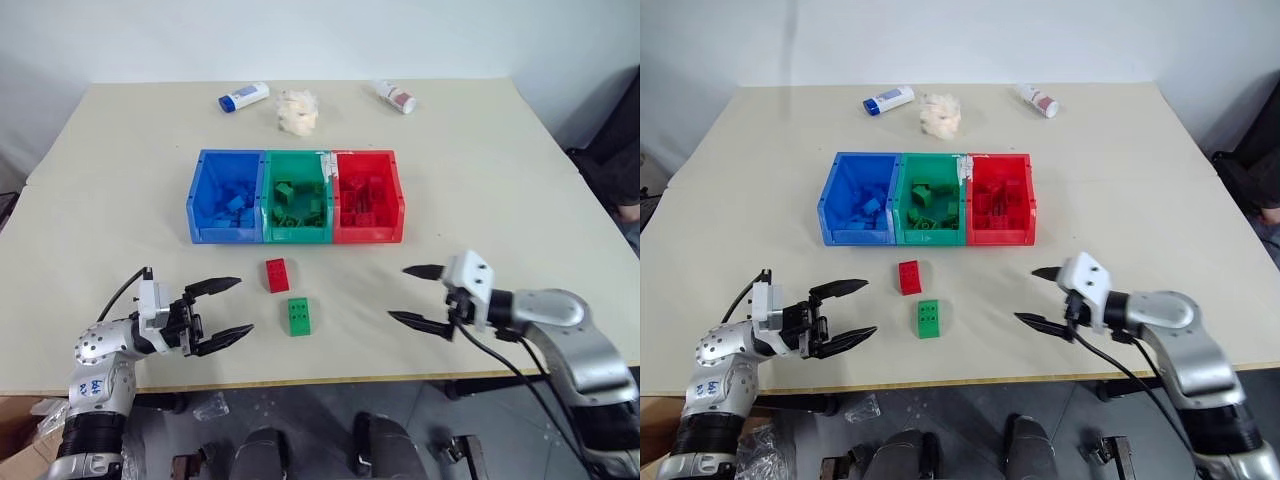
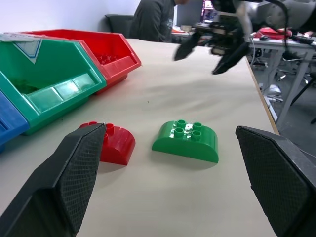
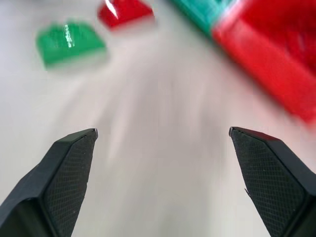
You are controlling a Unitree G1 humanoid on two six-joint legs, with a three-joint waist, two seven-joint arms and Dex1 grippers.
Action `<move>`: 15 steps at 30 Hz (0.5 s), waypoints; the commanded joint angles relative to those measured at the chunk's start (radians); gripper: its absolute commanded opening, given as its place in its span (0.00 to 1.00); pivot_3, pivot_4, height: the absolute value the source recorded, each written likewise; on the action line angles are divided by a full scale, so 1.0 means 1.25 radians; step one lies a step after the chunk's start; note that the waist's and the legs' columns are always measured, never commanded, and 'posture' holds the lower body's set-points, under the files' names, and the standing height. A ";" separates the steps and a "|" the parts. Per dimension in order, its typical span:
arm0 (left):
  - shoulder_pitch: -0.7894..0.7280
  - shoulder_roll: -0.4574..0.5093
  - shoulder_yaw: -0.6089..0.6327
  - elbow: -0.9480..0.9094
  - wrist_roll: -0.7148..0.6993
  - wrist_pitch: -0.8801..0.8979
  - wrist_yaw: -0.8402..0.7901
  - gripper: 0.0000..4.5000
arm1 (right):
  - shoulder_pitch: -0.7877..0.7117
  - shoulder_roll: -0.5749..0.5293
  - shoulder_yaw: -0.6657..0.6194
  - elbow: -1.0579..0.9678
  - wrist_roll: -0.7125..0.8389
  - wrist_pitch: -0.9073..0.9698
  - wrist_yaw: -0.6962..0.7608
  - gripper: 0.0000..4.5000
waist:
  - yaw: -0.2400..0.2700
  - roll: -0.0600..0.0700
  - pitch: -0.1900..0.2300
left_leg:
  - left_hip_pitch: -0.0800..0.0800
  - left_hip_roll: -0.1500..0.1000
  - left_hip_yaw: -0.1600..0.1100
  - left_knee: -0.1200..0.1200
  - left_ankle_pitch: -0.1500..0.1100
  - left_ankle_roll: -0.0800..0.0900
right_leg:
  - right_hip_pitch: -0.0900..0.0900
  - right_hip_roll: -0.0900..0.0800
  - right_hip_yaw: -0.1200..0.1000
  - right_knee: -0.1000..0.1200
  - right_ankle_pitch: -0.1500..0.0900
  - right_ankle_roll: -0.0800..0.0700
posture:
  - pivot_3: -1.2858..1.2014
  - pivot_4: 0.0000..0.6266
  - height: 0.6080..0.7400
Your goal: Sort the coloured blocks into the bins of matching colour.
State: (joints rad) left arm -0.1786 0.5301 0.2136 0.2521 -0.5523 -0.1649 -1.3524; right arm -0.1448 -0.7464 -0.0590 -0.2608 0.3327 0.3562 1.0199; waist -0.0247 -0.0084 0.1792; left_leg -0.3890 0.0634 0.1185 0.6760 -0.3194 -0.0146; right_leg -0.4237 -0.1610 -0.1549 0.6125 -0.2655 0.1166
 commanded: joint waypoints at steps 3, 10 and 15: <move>-0.013 0.017 0.011 0.014 -0.002 -0.012 -0.023 1.00 | 0.022 -0.025 -0.020 -0.067 0.025 0.017 -0.001 0.99 | -0.003 0.000 0.000 | 0.000 0.000 0.000 0.000 0.000 0.000 | 0.000 0.000 0.000 0.000 0.000 0.000 | 0.52 0.24 1.00; -0.004 0.018 0.013 -0.011 -0.009 -0.006 -0.025 1.00 | -0.105 0.066 0.134 -0.019 -0.029 0.016 -0.028 0.99 | -0.002 0.000 0.000 | 0.000 0.000 0.000 0.001 0.000 0.000 | 0.000 0.000 0.000 0.000 0.000 0.000 | 0.52 0.24 1.00; 0.044 0.028 0.028 -0.050 -0.024 0.000 -0.031 1.00 | -0.205 0.176 0.257 0.041 -0.079 0.019 -0.048 0.99 | -0.003 0.000 0.000 | 0.000 0.000 0.000 0.001 0.000 0.000 | 0.000 0.000 0.000 0.001 0.000 0.000 | 0.52 0.24 1.00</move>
State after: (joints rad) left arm -0.1415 0.5520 0.2245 0.2256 -0.5569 -0.1641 -1.3832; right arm -0.3793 -0.5431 0.2430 -0.2122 0.2432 0.3920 0.9644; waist -0.0281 -0.0084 0.1792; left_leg -0.3894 0.0640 0.1185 0.6778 -0.3200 -0.0147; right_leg -0.4242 -0.1609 -0.1548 0.6135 -0.2653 0.1163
